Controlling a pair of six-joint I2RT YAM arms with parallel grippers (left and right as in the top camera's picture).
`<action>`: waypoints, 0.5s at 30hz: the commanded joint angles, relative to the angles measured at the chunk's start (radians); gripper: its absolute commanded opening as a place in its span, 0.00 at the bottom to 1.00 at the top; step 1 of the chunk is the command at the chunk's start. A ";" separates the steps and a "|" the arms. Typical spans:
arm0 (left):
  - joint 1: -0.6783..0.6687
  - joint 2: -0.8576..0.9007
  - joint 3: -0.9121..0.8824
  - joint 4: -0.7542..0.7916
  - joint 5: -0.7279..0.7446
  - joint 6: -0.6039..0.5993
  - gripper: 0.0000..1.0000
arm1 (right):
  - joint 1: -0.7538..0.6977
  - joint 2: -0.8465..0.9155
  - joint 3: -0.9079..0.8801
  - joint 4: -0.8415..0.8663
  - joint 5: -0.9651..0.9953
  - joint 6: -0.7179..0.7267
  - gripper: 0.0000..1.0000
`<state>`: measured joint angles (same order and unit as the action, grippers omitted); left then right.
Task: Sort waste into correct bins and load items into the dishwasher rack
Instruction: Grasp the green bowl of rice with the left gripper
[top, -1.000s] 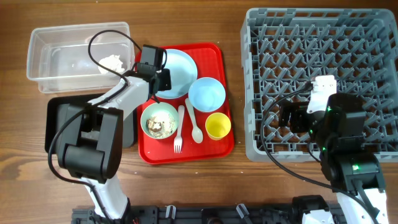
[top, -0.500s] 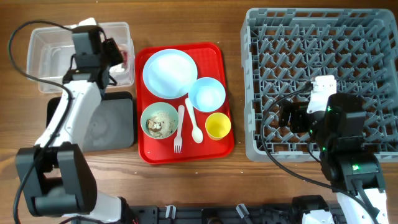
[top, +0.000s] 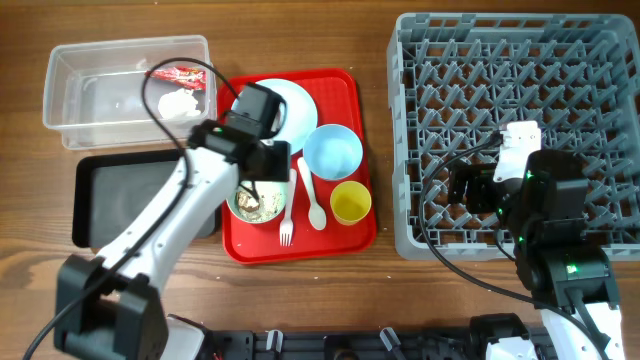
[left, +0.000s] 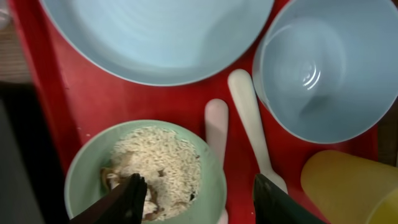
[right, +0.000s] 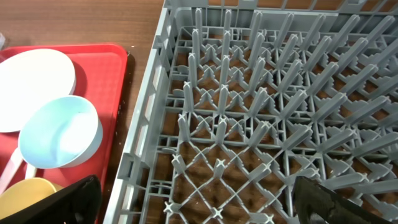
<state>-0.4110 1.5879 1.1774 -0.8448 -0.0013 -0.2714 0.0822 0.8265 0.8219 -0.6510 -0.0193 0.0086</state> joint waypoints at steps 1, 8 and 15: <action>-0.057 0.077 -0.023 -0.002 0.011 -0.059 0.56 | -0.002 0.001 0.023 0.002 -0.027 -0.005 1.00; -0.091 0.243 -0.035 0.006 0.012 -0.082 0.34 | -0.002 0.001 0.023 0.003 -0.027 -0.005 1.00; -0.091 0.245 -0.034 0.002 0.019 -0.082 0.04 | -0.002 0.001 0.023 0.003 -0.027 -0.005 1.00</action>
<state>-0.4980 1.8240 1.1511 -0.8368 -0.0063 -0.3511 0.0822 0.8265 0.8219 -0.6506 -0.0261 0.0086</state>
